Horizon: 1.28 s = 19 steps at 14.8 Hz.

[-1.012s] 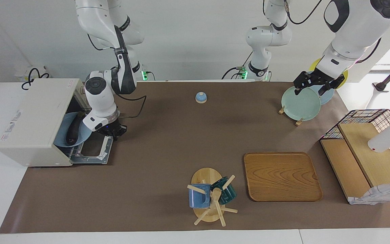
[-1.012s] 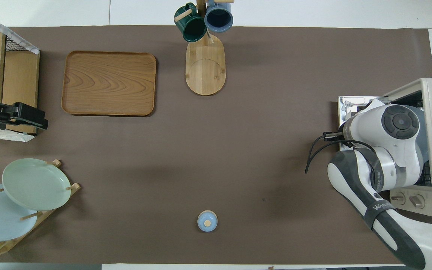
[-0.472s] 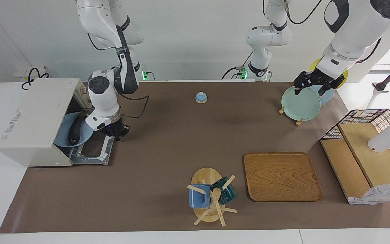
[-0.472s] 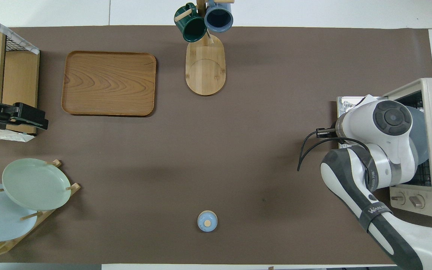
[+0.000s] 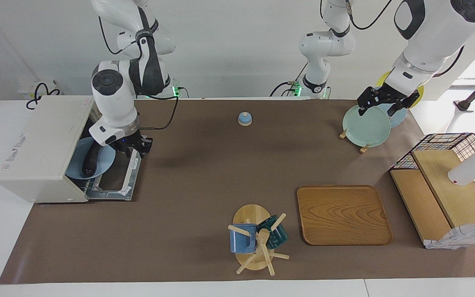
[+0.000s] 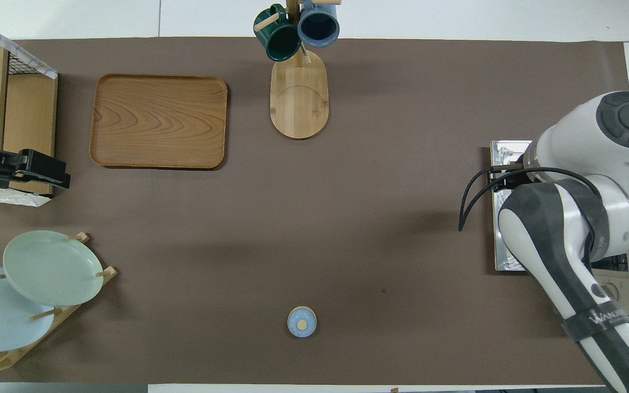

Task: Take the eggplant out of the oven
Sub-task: 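Grasp the light blue plate inside the oven with the right gripper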

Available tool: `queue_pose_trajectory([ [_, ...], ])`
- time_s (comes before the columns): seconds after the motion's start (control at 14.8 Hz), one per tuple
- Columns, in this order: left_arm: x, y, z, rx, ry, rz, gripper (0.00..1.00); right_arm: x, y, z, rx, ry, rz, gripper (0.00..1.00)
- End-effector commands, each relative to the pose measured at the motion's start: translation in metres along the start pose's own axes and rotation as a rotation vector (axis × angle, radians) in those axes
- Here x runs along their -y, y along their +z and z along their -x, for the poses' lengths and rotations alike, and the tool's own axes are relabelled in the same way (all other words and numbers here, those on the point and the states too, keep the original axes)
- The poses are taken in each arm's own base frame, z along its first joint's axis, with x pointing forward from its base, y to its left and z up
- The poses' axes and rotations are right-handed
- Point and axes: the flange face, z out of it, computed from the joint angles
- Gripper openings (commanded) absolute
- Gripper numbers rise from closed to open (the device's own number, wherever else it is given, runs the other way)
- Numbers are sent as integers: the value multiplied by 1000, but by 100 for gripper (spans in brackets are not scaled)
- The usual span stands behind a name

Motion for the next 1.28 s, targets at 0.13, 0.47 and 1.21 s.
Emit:
queue_pose_trajectory([
  [0.13,1,-1,5,-18,4,-21,100,-57,-13,7,54,-54,12,71],
  [0.47,2,-1,5,-20,3,-20,100,-62,26,28,10,-45,12,38],
  [1.21,2,0,4,-24,3,-20,100,-55,67,27,-79,-203,32,51],
])
